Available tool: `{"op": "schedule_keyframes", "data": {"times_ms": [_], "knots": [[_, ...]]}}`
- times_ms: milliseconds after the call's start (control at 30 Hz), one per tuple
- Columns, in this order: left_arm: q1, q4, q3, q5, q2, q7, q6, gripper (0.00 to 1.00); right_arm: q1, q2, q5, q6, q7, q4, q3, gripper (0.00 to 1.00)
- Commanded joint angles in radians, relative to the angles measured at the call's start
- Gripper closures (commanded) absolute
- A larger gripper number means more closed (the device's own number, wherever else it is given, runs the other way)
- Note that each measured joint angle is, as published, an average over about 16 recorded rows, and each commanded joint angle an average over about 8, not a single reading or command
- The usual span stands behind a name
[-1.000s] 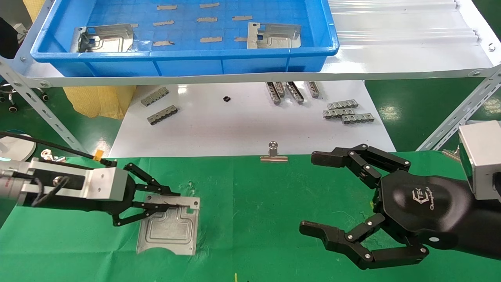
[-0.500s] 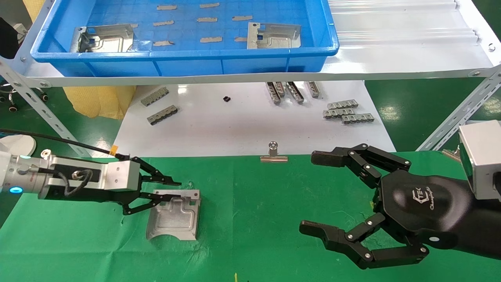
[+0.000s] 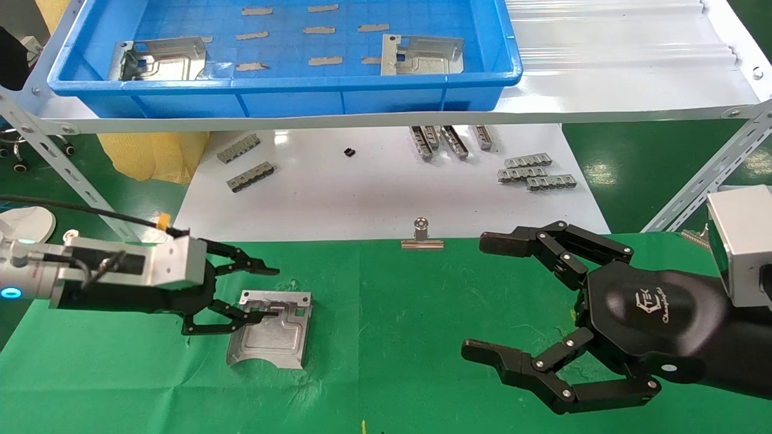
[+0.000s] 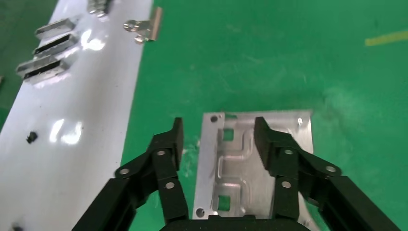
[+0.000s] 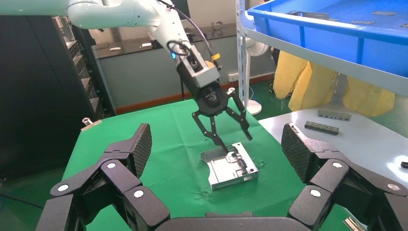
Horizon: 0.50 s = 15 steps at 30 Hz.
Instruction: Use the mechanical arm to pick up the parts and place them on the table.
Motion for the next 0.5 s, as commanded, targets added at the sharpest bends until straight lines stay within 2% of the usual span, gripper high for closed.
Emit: {"op": "schedule_keyframes", "data": {"times_ms": [33, 500], "knots": [[-0.002, 0.017, -0.006, -0.011, 0.000, -0.025, 0.011, 0.00, 0.000, 0.000, 0.000, 0.000, 0.000, 0.000, 0.000, 0.00], [0.009, 0.014, -0.017, -0.024, -0.002, -0.047, 0.005, 0.00, 0.000, 0.000, 0.000, 0.000, 0.000, 0.000, 0.000, 0.00]]}}
